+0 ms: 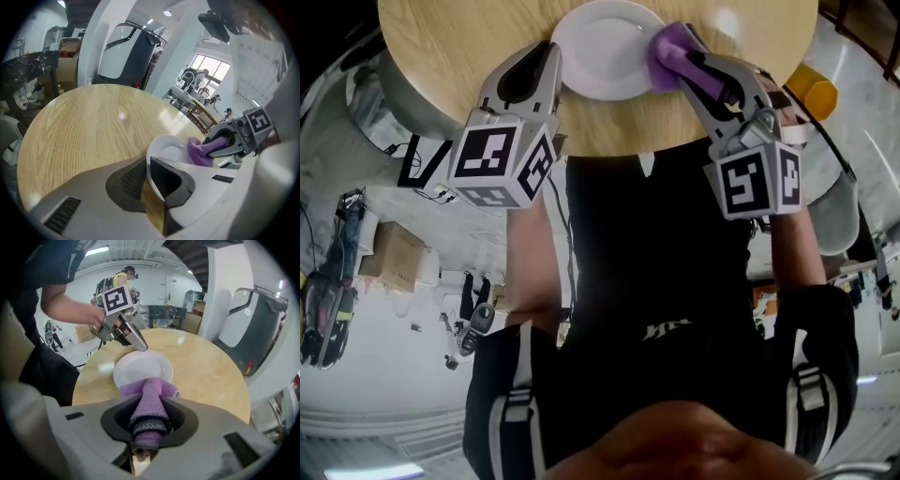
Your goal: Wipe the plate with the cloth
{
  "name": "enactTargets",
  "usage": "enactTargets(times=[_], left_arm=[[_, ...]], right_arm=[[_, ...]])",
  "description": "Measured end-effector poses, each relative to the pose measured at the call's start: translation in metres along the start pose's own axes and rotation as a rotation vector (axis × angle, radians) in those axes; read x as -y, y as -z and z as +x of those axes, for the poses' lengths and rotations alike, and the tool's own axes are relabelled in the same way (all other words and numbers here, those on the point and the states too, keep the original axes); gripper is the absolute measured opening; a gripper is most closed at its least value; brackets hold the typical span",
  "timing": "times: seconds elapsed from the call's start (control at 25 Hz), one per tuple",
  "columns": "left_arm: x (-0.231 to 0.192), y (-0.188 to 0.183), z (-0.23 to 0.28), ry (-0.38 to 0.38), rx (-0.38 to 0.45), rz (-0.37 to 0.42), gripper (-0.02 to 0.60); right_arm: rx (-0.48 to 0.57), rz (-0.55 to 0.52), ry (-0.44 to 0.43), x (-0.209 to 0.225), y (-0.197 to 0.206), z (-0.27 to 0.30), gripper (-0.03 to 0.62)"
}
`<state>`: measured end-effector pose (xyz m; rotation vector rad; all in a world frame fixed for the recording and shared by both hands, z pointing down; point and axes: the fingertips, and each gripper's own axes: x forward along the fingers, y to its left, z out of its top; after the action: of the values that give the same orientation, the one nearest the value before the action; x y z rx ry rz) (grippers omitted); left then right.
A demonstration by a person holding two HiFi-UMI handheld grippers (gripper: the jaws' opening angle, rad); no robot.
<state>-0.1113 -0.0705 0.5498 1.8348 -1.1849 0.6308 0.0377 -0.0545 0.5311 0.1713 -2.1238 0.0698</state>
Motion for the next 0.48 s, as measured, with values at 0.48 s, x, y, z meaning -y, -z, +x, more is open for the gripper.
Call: enactTargets(times=[0.48], left_arm=[[0.001,-0.004,-0.002,-0.008,-0.004,0.007,0.028]], right_arm=[[0.164,-0.088,-0.027,-0.002,-0.094,0.06,0.095]])
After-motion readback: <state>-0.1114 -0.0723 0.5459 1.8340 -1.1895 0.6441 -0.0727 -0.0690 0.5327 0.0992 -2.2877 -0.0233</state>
